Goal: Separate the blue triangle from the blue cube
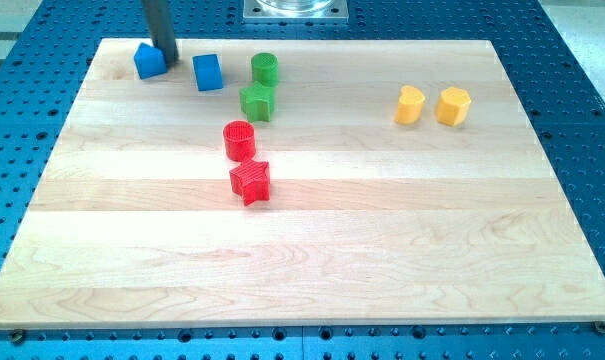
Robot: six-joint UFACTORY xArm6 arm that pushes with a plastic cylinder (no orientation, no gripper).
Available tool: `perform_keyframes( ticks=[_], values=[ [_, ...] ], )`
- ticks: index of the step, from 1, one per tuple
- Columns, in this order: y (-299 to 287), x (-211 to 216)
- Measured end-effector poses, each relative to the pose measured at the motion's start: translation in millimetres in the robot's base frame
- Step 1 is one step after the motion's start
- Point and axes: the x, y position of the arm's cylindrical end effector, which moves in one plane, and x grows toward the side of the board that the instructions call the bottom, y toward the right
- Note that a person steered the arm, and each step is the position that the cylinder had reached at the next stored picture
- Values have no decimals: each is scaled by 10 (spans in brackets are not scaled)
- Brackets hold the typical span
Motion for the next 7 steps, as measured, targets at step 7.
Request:
perform_keyframes(
  ticks=[7],
  values=[
    [735, -367]
  ],
)
